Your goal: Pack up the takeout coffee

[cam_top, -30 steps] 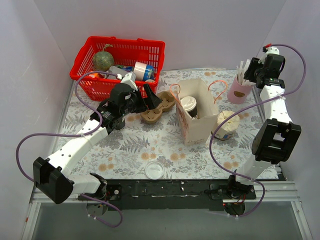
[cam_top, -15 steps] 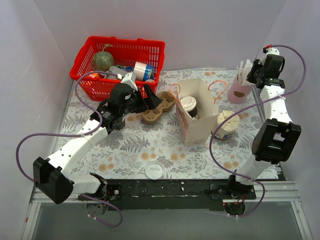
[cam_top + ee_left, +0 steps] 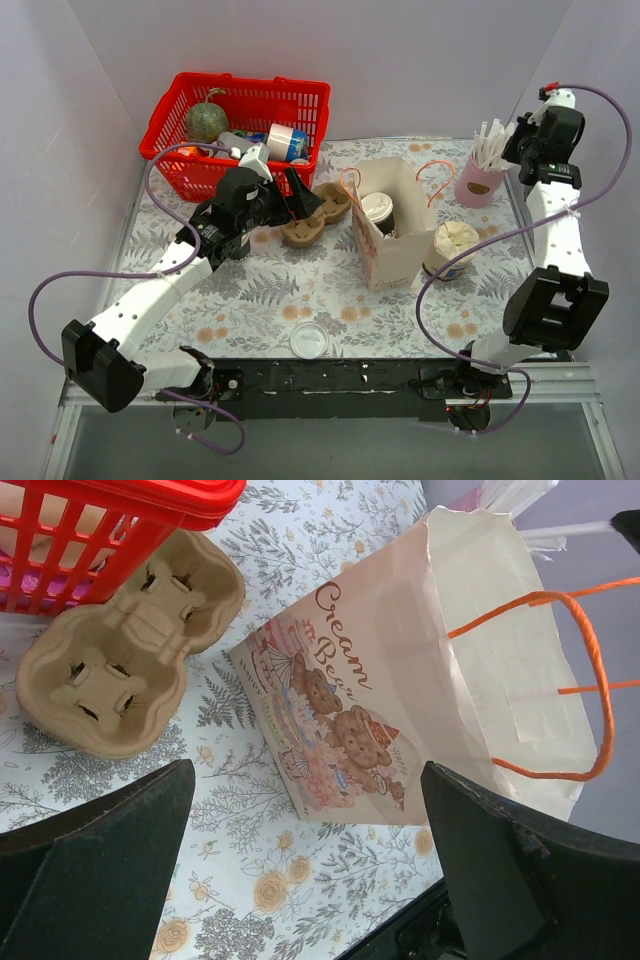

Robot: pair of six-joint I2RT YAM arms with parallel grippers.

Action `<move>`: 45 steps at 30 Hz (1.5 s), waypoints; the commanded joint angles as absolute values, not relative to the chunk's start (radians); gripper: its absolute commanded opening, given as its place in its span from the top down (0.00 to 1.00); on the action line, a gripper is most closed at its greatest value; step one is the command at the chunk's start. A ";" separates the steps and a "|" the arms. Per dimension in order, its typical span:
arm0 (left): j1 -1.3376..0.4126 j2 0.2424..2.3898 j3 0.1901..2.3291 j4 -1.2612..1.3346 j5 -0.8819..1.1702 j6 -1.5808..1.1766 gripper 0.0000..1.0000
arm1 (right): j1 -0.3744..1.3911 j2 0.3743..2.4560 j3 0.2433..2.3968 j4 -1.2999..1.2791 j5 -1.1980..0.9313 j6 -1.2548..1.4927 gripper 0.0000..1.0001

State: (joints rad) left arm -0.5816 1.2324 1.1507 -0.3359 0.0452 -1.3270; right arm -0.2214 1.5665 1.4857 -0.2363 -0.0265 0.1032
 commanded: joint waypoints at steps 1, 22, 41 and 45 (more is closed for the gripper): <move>-0.578 1.183 1.138 -0.334 0.054 -1.315 0.02 | -0.212 1.433 1.470 -0.201 -0.035 0.120 0.99; -0.580 1.083 1.062 -0.380 0.048 -1.348 0.02 | -0.013 1.105 1.644 -0.331 -0.566 0.088 0.99; -0.578 1.084 1.055 -0.436 0.020 -1.308 0.02 | 0.253 1.161 1.772 -0.905 -0.380 -0.193 0.99; -0.580 1.091 1.045 -0.422 0.028 -1.319 0.02 | 0.265 1.155 1.698 -0.905 -0.410 -0.244 0.99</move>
